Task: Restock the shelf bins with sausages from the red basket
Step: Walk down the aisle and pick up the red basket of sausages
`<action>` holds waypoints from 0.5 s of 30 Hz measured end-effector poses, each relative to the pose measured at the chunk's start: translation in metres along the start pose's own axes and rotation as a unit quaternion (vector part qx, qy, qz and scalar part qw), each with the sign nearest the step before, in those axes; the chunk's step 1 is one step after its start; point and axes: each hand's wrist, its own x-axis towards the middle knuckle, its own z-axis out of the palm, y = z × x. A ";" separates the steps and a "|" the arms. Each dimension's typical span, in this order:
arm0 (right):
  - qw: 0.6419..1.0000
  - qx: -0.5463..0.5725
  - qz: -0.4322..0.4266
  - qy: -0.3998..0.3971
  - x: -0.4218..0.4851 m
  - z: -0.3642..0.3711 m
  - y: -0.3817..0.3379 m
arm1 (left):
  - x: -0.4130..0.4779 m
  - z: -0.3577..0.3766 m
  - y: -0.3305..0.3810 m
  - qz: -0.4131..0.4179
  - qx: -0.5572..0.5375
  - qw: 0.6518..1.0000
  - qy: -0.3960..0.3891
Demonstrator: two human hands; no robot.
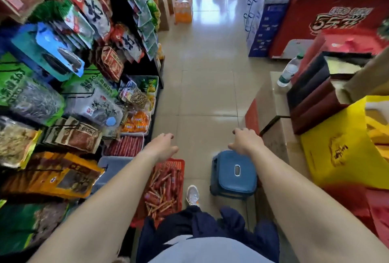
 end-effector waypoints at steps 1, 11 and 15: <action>1.000 0.001 0.005 0.000 0.015 -0.013 -0.009 | 0.017 -0.016 -0.002 0.007 0.001 1.000 -0.001; 0.999 -0.019 -0.045 0.017 0.146 -0.127 -0.099 | 0.134 -0.141 -0.015 0.025 -0.015 0.999 0.024; 0.996 -0.066 -0.057 0.006 0.207 -0.158 -0.125 | 0.173 -0.176 -0.027 0.015 -0.039 0.999 0.030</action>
